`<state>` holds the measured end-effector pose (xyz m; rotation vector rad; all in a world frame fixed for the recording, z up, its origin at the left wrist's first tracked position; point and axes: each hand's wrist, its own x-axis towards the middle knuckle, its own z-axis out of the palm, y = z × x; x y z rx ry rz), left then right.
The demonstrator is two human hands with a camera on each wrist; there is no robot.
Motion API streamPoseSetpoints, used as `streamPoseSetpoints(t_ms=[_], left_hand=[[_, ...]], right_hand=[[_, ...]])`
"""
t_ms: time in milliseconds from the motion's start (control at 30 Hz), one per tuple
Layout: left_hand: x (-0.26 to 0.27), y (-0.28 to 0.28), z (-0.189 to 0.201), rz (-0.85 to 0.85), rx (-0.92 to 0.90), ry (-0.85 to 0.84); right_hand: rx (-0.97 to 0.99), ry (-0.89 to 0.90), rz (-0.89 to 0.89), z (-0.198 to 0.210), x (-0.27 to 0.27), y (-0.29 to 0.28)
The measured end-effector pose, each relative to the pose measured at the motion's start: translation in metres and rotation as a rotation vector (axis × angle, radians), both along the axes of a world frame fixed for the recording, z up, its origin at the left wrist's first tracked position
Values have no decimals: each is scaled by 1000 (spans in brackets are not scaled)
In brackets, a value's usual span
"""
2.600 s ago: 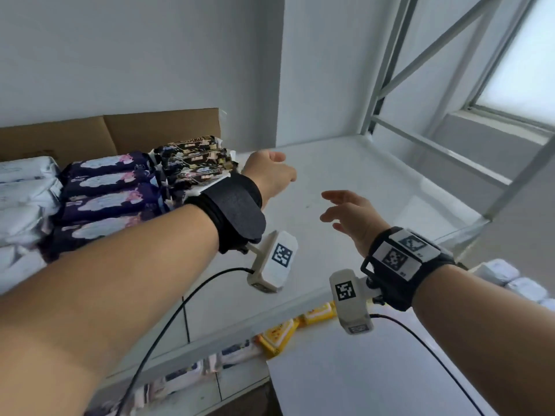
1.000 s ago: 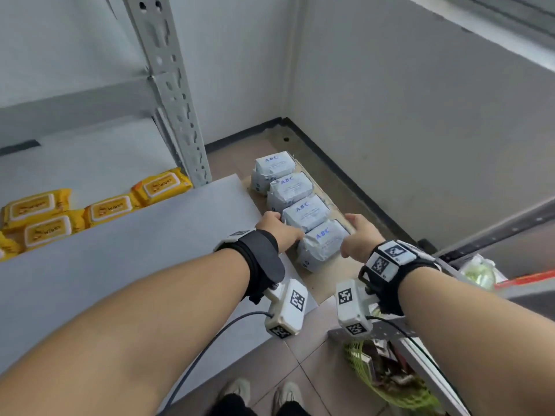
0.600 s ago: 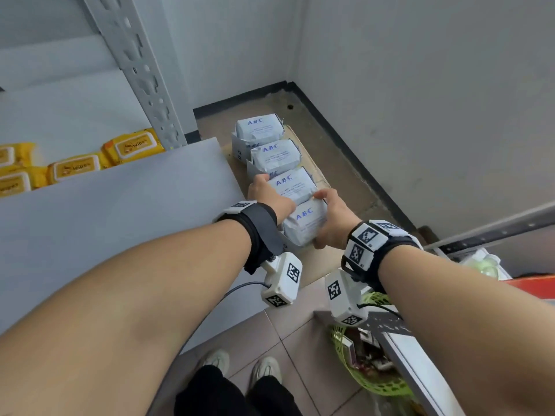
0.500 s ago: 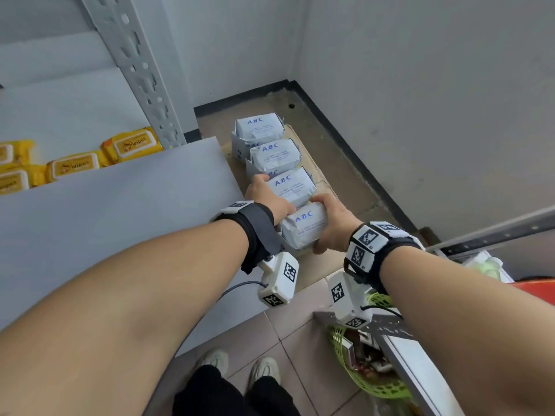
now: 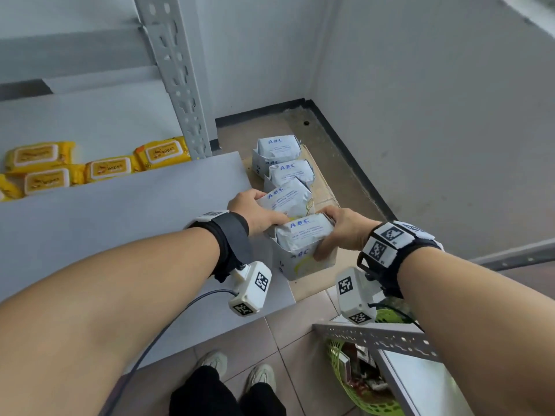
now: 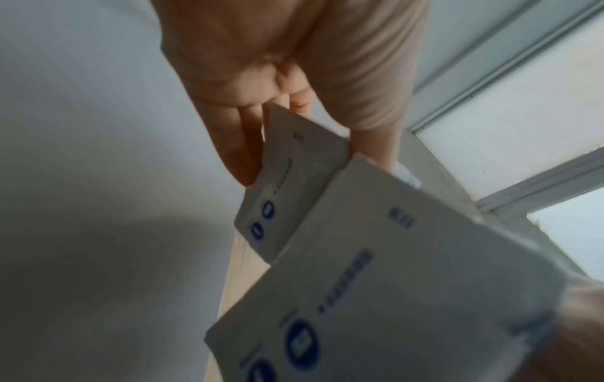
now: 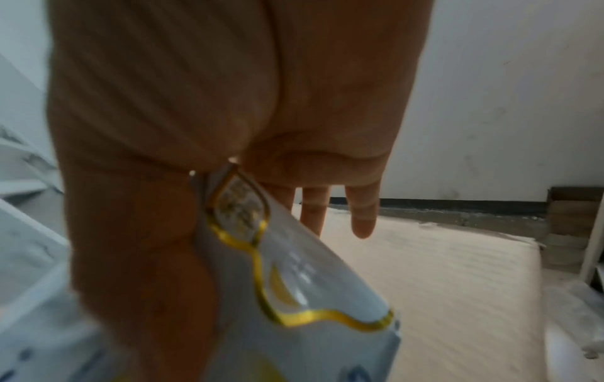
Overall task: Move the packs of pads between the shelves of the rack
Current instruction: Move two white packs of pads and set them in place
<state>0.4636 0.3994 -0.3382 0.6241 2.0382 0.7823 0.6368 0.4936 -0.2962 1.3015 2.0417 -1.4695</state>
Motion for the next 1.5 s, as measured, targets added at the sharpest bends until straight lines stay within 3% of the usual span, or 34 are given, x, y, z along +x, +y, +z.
streamPoseSetpoints(t_ms=[100, 367, 700, 867, 1067, 1200, 1333, 1500], left_hand=[[-17, -13, 33, 142, 53, -53], [-80, -84, 137, 591, 337, -147], [-160, -230, 250, 842, 592, -20], [-204, -310, 283, 878, 675, -31], [-272, -401, 308, 810, 705, -49], [-319, -449, 318, 769, 669, 71], [-358, -476, 326, 748, 649, 109], [-393, -470, 338, 684, 614, 108]], right_hand=[[-108, 67, -58, 36, -13, -5], [-382, 458, -300, 128, -72, -45], [-450, 682, -117, 226, -181, -147], [-513, 750, -7, 259, -233, -215], [-497, 800, -24, 275, -294, -299], [-485, 818, -60, 280, -332, -350], [-451, 826, -71, 288, -357, -379], [-371, 825, -112, 297, -380, -381]])
